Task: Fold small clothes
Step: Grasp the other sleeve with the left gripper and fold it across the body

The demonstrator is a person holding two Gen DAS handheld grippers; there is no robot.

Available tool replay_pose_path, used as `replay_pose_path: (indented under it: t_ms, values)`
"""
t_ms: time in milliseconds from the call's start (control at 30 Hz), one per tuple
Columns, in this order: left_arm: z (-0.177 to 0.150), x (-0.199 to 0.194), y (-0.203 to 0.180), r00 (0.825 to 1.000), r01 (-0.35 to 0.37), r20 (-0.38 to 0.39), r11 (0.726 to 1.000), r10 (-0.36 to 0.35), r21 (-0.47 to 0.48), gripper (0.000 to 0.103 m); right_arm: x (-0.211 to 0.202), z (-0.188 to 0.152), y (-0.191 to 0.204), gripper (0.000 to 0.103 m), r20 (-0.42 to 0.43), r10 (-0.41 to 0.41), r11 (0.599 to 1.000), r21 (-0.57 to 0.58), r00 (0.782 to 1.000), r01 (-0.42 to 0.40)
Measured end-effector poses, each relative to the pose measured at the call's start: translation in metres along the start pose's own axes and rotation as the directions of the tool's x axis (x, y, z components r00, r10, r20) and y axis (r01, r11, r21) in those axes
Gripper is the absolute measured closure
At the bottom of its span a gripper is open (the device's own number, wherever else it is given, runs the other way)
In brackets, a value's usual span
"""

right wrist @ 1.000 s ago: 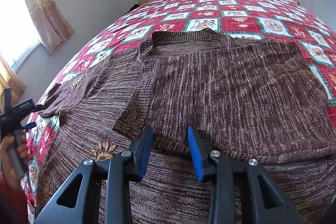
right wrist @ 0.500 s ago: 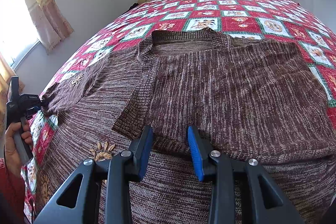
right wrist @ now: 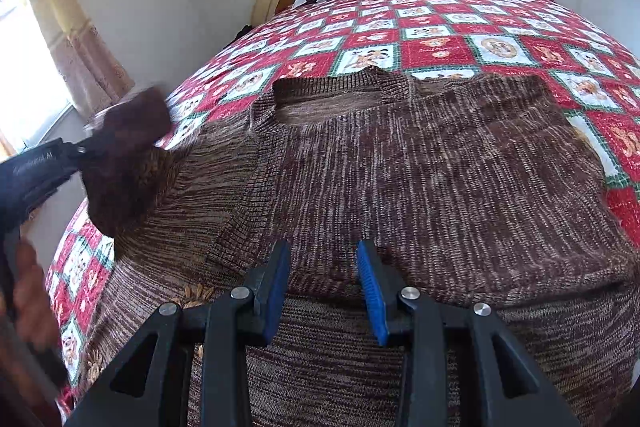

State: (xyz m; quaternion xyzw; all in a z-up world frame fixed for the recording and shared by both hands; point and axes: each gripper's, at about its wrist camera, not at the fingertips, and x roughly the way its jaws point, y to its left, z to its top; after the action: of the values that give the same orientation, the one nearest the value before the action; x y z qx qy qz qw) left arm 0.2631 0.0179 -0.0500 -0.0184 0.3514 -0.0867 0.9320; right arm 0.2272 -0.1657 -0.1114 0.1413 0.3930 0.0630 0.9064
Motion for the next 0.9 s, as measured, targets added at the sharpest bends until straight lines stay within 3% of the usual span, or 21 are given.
replay_pose_path:
  t_ms: [167,233,267,333,367,433,533,633,733,900]
  values:
    - [-0.037,0.025,-0.023,0.991,-0.017,-0.129,0.999,0.023,0.047,0.089,0.002,0.001,-0.001,0.066,-0.006,0.002,1.000,0.005,1.000,-0.002]
    - [-0.046,0.013,-0.025,0.991,-0.019,-0.130,0.996,0.029,0.082,0.079,0.002,0.001,0.000,0.066,-0.008,0.001,1.000,0.005,1.000,-0.001]
    - [-0.048,0.004,-0.022,0.992,-0.024,-0.123,0.996,0.035,0.091,0.070,0.002,0.001,0.000,0.066,-0.010,0.001,1.000,0.005,1.000,-0.001]
    - [-0.049,-0.017,-0.009,0.995,-0.031,-0.091,0.998,0.035,0.052,0.020,0.003,0.001,0.000,0.066,-0.013,0.000,1.000,0.008,1.000,0.000]
    - [-0.049,-0.023,-0.002,0.997,-0.038,-0.063,0.999,0.040,0.026,0.016,0.003,0.001,0.000,0.066,-0.013,0.002,1.000,0.010,1.000,-0.002]
    - [-0.050,-0.036,0.014,0.998,-0.067,-0.013,0.998,0.067,0.004,0.015,0.002,0.001,-0.001,0.062,-0.013,0.021,1.000,0.018,1.000,-0.020]
    - [-0.057,-0.022,0.036,0.990,-0.133,-0.058,0.991,0.132,-0.016,0.015,-0.002,0.002,-0.006,0.047,-0.008,0.094,0.994,0.064,0.996,-0.093]
    - [-0.074,0.002,0.059,0.976,-0.153,-0.174,0.984,0.135,-0.096,0.016,-0.011,0.009,-0.009,0.045,0.005,0.158,0.978,0.137,0.987,-0.158]
    - [-0.074,-0.005,0.060,0.987,-0.108,-0.132,0.984,0.089,-0.140,0.009,-0.011,0.021,-0.009,0.045,-0.005,0.249,0.944,0.226,0.969,-0.241]
    - [-0.078,-0.004,0.047,0.980,-0.141,-0.153,0.984,0.124,-0.106,0.009,0.018,0.048,0.001,0.045,-0.086,0.321,0.908,0.313,0.943,-0.280]
